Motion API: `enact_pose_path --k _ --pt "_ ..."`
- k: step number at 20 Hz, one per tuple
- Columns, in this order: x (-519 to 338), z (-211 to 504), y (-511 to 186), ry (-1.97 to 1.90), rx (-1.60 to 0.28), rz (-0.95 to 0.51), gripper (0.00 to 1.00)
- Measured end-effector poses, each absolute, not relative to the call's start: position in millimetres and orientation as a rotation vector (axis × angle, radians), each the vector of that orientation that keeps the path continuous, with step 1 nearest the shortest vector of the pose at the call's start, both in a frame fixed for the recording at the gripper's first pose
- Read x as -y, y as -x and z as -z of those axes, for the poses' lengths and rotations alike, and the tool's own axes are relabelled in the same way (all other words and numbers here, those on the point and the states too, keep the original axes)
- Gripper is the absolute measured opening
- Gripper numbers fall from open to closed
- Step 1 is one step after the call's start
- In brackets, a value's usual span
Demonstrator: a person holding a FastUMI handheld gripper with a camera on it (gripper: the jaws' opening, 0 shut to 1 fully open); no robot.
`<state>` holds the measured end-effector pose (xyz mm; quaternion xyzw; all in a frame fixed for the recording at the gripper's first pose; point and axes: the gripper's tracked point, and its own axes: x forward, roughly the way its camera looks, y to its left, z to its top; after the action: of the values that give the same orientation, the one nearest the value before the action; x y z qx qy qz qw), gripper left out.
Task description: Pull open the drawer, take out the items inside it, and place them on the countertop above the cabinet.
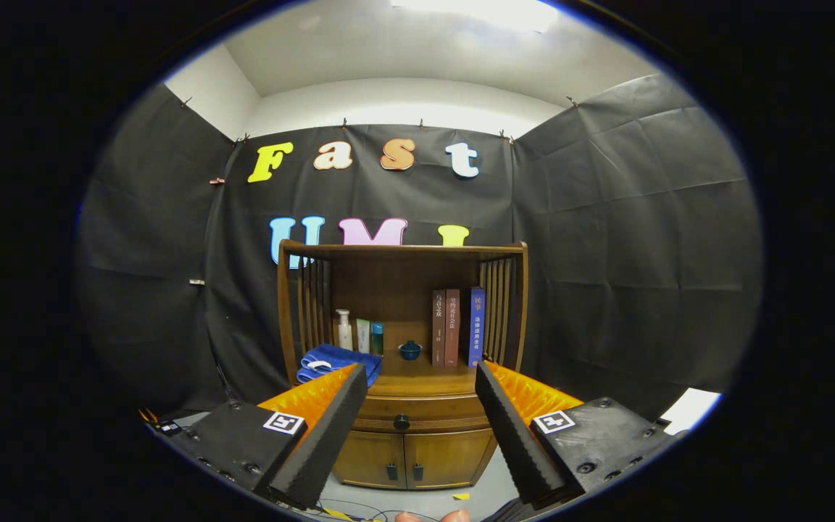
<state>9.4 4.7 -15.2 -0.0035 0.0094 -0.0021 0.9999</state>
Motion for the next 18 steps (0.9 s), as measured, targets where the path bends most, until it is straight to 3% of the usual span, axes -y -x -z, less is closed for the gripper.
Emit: enact_pose_path --k 18 --pt "-32 144 -84 0.069 -0.024 0.003 0.99"
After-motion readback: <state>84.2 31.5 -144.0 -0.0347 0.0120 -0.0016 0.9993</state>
